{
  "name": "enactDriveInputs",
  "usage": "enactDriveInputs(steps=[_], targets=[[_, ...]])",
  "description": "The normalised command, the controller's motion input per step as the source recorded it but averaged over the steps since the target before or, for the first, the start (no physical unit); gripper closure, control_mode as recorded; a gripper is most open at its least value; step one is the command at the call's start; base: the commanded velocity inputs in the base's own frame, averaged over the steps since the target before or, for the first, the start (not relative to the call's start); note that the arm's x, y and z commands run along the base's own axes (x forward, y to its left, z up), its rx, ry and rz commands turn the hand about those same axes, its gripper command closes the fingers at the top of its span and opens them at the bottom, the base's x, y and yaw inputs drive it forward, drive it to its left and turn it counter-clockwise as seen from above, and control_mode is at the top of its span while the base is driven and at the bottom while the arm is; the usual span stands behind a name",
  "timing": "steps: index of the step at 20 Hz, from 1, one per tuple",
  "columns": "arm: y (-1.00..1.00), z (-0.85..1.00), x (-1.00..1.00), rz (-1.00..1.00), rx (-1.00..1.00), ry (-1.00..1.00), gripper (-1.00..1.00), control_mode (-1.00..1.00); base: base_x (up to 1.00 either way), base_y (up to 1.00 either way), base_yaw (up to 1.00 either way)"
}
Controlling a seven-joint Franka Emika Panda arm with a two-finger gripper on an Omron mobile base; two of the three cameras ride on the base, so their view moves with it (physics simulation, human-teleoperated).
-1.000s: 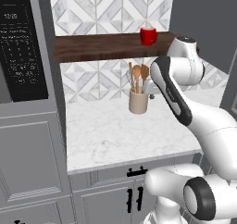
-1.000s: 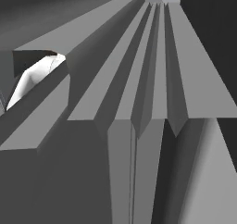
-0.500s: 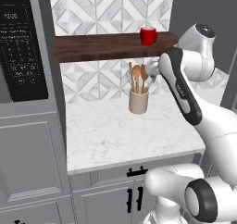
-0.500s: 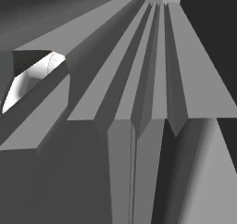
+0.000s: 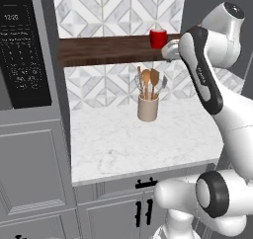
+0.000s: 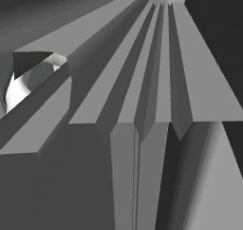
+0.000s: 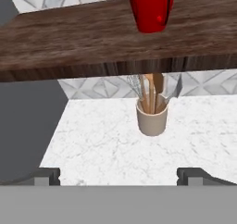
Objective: Gather all objects into one cabinet and sort the glasses and bowls to opposite sides.
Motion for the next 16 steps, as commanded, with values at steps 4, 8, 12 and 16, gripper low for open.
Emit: enactDriveInputs(steps=[4, 8, 12, 16], targets=[[-0.2, 0.22, 0.26, 0.0, 0.0, -0.17, -1.0, -1.0, 0.0, 0.0, 0.0], [-0.09, 0.1, 0.63, 0.0, 0.0, -0.14, -1.0, -1.0, 0.0, 0.0, 0.0], [-0.01, -0.07, 0.48, 0.0, -0.01, -0.16, -1.0, -1.0, 0.0, 0.0, 0.0], [-0.03, -0.02, 0.46, 0.0, -0.01, -0.13, -1.0, -1.0, 0.0, 0.0, 0.0]])
